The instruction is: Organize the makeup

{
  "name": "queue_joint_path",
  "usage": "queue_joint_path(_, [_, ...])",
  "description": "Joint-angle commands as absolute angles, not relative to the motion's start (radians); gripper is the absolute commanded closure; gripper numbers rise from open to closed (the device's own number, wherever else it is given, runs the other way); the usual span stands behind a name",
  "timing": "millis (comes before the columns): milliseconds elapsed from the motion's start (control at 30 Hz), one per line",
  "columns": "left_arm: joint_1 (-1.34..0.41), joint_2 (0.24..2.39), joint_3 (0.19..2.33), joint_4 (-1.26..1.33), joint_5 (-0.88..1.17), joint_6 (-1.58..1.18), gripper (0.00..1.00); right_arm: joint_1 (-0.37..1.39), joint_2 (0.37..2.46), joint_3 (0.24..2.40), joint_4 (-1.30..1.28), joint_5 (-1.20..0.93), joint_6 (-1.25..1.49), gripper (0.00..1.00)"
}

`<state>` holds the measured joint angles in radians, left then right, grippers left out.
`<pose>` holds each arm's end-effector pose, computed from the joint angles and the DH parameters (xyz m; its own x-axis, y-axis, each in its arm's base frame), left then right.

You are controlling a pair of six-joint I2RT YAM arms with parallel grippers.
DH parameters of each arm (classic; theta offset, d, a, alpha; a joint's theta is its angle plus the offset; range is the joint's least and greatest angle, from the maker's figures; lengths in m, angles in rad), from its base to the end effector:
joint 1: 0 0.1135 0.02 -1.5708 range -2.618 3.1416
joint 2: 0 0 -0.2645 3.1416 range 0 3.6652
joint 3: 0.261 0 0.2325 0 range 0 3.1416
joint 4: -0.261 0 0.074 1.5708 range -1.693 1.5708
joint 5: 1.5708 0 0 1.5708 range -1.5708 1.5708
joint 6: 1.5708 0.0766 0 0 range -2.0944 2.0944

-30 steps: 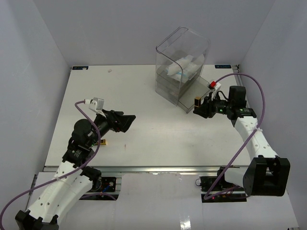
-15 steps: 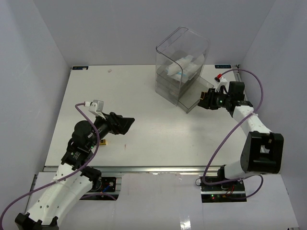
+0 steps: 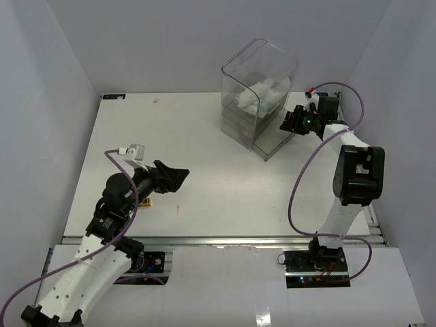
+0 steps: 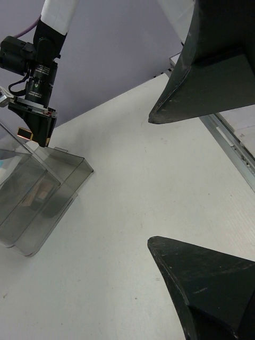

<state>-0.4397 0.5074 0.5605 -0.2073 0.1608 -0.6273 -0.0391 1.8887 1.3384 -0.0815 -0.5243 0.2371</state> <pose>0.1376 -0.0783 0.2909 -0.4432 -0.4318 -0.7856 0.3745 0.7070 -0.5999 0.4399 0.0212 0.2156 -0.6605 0.2293 -0.7149 -0.2208 0.8507 0.4769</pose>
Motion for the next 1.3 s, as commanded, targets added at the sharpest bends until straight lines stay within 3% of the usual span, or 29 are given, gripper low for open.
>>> queue_joint_path(0, [-0.433,0.490,0.548,-0.271,0.076,-0.701,0.02,-0.041,1.919,1.410,-0.083,-0.467,0.243,0.59])
queue_joint_path(167, [-0.433,0.540,0.555,-0.350,-0.028,-0.829,0.02,-0.041,1.925,1.413,-0.083,-0.453,0.221,0.36])
queue_joint_path(233, [-0.433,0.573,0.565,-0.380,-0.040,-0.871,0.02,-0.041,1.921,1.409,-0.083,-0.451,0.212,0.32])
queue_joint_path(500, [-0.433,0.704,0.635,-0.576,-0.168,-1.063,0.06,-0.041,1.761,1.299,-0.081,-0.524,0.088,0.29])
queue_joint_path(667, [-0.420,0.824,0.680,-0.705,-0.233,-1.141,0.13,-0.040,1.555,1.157,-0.215,-0.946,-0.259,0.17])
queue_joint_path(767, [-0.376,0.860,0.673,-0.720,-0.232,-1.177,0.17,-0.032,1.464,1.097,-0.294,-1.074,-0.404,0.11])
queue_joint_path(967, [-0.128,0.935,0.636,-0.758,-0.165,-1.207,0.21,-0.032,1.351,1.055,-0.376,-1.075,-0.499,0.08])
queue_joint_path(1267, [-0.019,1.033,0.650,-0.731,-0.173,-1.231,0.22,-0.042,1.317,1.012,-0.386,-1.094,-0.514,0.05])
